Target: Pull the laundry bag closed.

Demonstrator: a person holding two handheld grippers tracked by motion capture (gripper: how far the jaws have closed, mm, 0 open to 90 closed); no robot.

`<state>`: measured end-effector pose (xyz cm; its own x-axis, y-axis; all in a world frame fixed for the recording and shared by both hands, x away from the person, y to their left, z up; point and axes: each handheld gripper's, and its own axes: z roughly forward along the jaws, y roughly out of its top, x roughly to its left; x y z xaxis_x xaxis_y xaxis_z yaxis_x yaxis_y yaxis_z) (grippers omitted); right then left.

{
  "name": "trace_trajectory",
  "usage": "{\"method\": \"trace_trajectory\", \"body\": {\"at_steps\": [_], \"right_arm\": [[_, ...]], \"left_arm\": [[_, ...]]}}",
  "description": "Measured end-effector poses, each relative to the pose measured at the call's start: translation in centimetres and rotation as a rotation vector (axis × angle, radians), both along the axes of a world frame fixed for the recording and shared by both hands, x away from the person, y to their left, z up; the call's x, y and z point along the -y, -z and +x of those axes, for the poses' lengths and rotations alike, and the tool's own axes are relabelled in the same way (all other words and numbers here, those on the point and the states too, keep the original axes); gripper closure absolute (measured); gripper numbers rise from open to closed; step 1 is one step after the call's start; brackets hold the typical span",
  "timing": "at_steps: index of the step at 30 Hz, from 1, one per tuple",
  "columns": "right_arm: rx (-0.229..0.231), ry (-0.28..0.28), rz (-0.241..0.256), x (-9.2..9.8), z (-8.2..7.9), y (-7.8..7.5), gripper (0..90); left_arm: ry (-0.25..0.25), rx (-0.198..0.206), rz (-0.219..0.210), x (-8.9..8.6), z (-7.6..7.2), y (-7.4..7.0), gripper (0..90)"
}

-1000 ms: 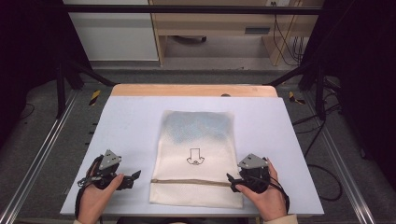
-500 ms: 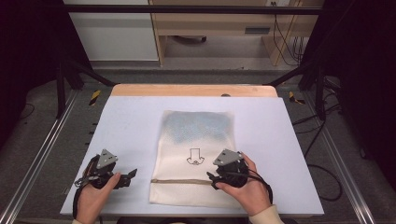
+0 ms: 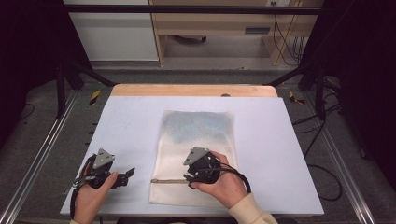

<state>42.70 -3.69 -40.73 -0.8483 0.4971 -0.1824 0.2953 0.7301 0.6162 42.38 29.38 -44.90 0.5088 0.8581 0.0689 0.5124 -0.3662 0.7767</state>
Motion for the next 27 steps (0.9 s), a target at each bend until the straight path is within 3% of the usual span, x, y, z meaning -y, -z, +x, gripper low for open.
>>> {"method": "trace_trajectory", "body": {"at_steps": [5,7,8,12,19,21,27], "right_arm": [[-0.037,-0.085,0.002,-2.9,0.4,-0.3,46.3],[-0.040,-0.092,-0.001,-3.4,0.5,-0.3,47.3],[-0.042,-0.115,0.001,-4.4,0.6,-0.3,51.2],[-0.049,-0.132,0.004,-5.5,0.7,-0.3,55.9],[-0.096,-0.172,-0.009,-7.7,1.3,0.1,63.7],[-0.107,-0.193,-0.008,-8.2,1.4,0.3,64.8],[-0.116,-0.225,-0.020,-9.1,1.6,0.9,68.5]], "left_arm": [[-0.035,0.012,-0.014,-1.0,0.0,-0.3,5.9],[-0.049,0.025,-0.010,-1.3,0.0,-0.5,5.5],[-0.064,0.034,-0.029,-1.7,0.0,-0.5,4.7],[-0.083,0.045,-0.051,-2.2,0.0,-0.5,4.7],[-0.073,0.042,-0.055,-2.3,0.1,-0.6,4.8],[-0.050,0.037,-0.054,-2.2,0.2,-0.4,5.0],[-0.050,0.034,-0.044,-2.4,0.6,-0.4,5.4]]}}
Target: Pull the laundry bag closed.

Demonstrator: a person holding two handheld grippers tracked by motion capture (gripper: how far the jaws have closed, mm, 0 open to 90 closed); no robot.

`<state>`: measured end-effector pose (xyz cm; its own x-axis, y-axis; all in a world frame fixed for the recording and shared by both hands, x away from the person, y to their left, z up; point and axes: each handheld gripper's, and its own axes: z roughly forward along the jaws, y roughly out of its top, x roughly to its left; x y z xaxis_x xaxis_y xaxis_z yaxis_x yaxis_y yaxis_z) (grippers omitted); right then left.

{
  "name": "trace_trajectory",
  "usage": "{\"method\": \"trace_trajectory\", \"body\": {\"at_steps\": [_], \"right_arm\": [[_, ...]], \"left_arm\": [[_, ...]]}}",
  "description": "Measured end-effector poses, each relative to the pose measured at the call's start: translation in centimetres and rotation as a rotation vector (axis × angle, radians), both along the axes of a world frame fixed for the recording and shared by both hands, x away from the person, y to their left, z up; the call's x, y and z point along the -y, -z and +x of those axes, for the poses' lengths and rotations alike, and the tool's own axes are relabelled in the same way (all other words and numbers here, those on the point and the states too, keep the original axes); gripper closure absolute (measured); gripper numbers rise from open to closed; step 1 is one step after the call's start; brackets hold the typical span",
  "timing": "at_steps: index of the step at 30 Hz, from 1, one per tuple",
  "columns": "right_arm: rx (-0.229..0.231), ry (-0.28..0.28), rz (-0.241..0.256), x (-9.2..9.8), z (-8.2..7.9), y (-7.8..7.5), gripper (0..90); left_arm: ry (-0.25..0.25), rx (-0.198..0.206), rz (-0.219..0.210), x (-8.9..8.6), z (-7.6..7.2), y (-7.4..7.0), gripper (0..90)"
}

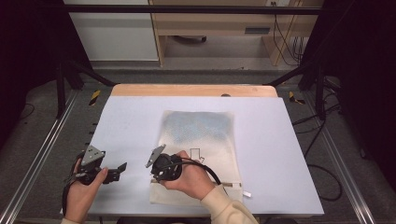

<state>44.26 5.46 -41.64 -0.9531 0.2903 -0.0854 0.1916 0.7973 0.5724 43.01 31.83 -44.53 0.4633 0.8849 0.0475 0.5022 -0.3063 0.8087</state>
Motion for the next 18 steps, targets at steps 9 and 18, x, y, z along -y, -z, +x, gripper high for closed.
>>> {"method": "trace_trajectory", "body": {"at_steps": [9,18], "right_arm": [[-0.014,0.000,0.013,-0.2,0.0,0.5,73.6],[-0.057,-0.022,0.000,-1.0,-0.1,1.7,73.8]], "left_arm": [[-0.001,-0.020,-0.012,-0.3,0.2,-0.2,5.5],[0.031,-0.033,-0.037,-0.1,-0.6,-0.6,6.5]]}}
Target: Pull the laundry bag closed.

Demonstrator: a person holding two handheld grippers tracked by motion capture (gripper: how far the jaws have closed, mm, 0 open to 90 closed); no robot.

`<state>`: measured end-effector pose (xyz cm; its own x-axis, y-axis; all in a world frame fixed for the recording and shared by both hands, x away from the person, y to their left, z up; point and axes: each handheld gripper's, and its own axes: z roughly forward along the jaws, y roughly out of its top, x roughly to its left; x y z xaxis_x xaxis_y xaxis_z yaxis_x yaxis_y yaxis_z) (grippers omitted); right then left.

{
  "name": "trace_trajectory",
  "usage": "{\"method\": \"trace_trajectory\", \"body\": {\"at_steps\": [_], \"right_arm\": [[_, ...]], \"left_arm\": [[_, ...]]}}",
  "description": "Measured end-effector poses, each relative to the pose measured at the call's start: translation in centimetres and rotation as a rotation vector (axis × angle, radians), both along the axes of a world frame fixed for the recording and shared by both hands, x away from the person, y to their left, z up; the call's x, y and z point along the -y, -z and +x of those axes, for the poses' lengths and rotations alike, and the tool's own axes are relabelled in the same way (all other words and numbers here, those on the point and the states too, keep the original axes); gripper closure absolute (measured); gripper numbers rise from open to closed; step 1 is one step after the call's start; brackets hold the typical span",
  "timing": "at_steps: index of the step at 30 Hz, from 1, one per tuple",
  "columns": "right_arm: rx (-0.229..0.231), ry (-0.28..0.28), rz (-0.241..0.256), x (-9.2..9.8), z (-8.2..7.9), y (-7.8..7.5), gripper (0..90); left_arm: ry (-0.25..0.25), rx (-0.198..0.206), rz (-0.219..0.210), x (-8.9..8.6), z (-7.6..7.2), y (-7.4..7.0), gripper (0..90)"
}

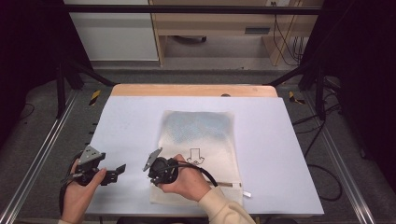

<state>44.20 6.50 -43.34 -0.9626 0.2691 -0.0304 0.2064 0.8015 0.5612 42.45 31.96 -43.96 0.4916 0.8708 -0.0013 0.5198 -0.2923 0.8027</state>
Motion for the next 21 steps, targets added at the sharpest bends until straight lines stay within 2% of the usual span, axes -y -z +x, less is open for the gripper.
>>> {"method": "trace_trajectory", "body": {"at_steps": [8,17,21], "right_arm": [[-0.031,-0.010,-0.002,-0.3,0.7,0.7,73.3],[-0.040,-0.011,-0.066,-0.9,0.5,1.0,74.2],[-0.041,-0.012,-0.083,-1.2,0.6,1.1,78.7]], "left_arm": [[0.017,-0.004,-0.009,0.3,-0.2,-0.1,6.5],[0.031,-0.007,-0.005,0.6,-0.4,-0.2,6.5],[0.039,-0.013,0.000,0.8,-0.5,-0.2,6.5]]}}
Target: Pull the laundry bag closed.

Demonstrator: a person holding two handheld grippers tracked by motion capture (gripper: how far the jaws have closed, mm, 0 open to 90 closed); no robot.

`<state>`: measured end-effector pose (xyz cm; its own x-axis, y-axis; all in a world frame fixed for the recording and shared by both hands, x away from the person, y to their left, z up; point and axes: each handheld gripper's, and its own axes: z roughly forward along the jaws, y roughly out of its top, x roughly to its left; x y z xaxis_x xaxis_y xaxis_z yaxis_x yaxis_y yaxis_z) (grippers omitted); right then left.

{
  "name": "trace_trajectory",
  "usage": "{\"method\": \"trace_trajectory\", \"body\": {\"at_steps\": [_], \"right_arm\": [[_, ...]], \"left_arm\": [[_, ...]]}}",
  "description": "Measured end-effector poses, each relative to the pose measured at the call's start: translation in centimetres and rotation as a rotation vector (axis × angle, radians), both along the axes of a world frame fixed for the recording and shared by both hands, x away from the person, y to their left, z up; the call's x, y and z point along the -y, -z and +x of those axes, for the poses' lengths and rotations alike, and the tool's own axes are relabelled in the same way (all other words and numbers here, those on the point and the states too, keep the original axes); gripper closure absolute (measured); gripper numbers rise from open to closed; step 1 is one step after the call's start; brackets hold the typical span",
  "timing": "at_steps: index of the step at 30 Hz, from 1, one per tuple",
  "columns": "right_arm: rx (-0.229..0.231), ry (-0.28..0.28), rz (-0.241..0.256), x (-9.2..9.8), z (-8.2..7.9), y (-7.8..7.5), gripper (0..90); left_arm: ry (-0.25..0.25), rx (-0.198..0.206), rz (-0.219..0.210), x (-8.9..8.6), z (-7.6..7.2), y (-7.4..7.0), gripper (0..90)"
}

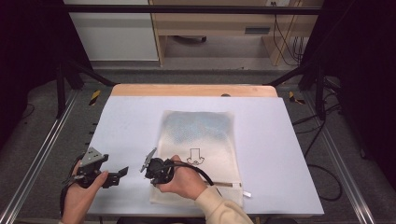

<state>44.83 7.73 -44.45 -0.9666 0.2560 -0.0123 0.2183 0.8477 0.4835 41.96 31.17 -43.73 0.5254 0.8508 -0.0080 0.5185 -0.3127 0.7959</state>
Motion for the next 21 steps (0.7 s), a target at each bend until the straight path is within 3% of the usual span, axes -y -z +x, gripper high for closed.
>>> {"method": "trace_trajectory", "body": {"at_steps": [10,14,18,21], "right_arm": [[-0.011,-0.027,-0.008,0.2,0.0,-0.8,81.7],[-0.025,-0.035,0.010,0.7,0.1,-1.8,81.8],[-0.027,-0.044,0.023,1.0,0.2,-2.0,81.8],[-0.022,-0.046,0.030,1.1,0.2,-2.1,81.8]], "left_arm": [[0.038,-0.020,-0.016,0.7,-0.5,-0.1,7.2],[0.078,-0.022,-0.017,1.2,-1.1,-0.2,7.8],[0.132,-0.028,-0.050,1.7,-1.9,0.0,9.2],[0.156,-0.048,-0.037,2.4,-2.1,0.2,9.6]]}}
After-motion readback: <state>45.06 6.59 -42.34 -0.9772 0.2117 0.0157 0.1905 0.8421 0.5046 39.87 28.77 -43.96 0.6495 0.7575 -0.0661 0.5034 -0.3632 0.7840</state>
